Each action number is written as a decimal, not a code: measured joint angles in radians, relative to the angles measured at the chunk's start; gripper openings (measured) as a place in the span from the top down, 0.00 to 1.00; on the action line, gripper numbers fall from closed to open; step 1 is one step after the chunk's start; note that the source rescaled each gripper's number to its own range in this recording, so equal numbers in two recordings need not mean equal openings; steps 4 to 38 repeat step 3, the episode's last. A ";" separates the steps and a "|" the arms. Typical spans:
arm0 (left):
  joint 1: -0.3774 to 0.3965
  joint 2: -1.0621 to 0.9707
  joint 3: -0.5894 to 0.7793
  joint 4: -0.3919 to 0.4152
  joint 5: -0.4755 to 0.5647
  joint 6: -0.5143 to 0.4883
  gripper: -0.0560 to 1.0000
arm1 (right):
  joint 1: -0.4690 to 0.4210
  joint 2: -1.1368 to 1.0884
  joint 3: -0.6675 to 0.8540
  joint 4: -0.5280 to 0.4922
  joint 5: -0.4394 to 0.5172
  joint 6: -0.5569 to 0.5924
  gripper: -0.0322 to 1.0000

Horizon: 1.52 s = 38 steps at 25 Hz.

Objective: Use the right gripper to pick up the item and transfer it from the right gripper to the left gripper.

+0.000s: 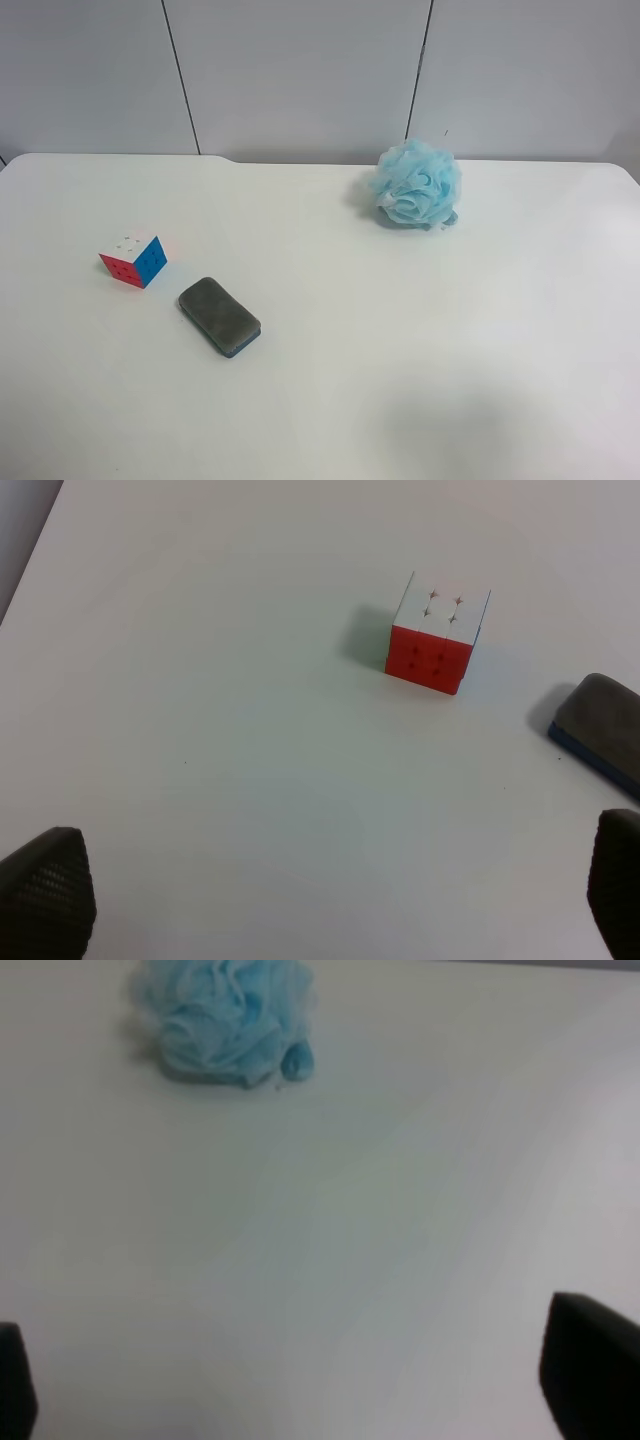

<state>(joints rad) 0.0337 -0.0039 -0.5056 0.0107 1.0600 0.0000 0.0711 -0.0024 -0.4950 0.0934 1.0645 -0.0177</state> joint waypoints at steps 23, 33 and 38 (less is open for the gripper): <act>0.000 0.000 0.000 0.000 0.000 0.000 0.00 | 0.000 0.000 0.000 0.000 0.000 0.000 0.00; 0.000 0.000 0.000 0.000 0.000 0.000 0.00 | 0.000 0.000 0.000 0.000 0.000 0.000 0.00; 0.000 0.000 0.000 0.000 0.000 0.000 0.00 | 0.000 0.000 0.000 0.000 0.000 0.000 0.00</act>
